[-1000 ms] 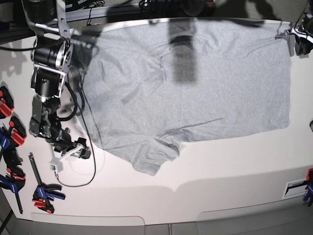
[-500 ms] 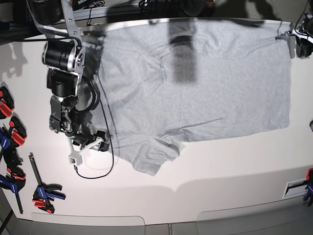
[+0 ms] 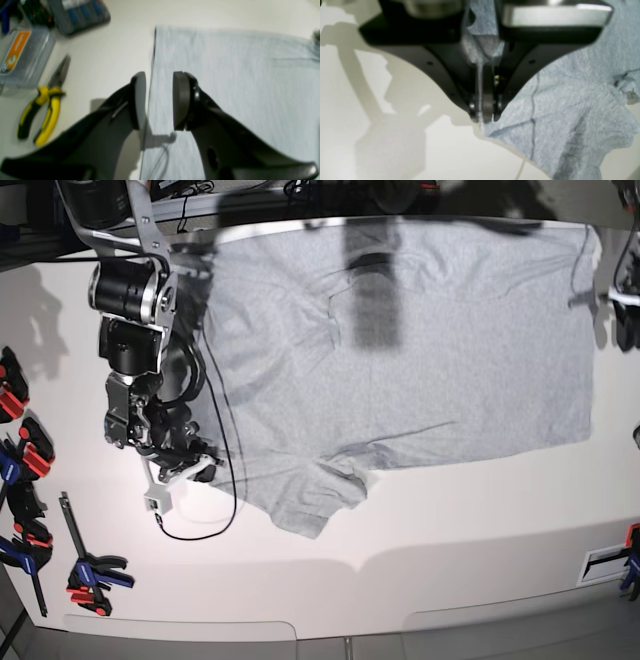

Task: Fold the T-shirt properly
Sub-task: 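Lift both held corners and fold the shirt over toward the hem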

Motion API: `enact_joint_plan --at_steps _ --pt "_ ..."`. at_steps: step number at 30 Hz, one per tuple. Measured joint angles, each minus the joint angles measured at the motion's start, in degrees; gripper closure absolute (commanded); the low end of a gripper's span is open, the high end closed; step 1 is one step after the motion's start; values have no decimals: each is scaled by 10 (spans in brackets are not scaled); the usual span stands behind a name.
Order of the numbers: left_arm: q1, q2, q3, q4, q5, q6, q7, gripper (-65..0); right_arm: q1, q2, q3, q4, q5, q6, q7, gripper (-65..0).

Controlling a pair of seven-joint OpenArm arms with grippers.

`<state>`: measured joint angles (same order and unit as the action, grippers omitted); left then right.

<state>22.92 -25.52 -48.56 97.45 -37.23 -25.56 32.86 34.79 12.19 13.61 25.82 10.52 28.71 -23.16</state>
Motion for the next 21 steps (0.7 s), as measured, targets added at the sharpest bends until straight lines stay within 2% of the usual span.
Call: enact_joint_plan --at_steps 3,6,9,12,16,21 --pt "-72 -40 22 -92 4 32 0 -168 0 0 0 0 0 2 -3 0" --pt "-147 -82 60 -216 -3 32 -1 -168 0 -1 0 0 0 2 -5 0" --pt "-229 -108 105 -347 -16 30 0 -168 0 -2 0 0 1 5 -7 0" --pt "-312 -124 137 -478 -26 32 -1 -168 0 -2 0 0 1 5 -7 0" --pt "-407 -131 143 -631 -29 33 -24 -168 0 -3 0 0 2 7 -7 0" --pt "-466 -130 144 -749 -29 33 -60 -175 0 -3 0 0 0 6 -9 0"
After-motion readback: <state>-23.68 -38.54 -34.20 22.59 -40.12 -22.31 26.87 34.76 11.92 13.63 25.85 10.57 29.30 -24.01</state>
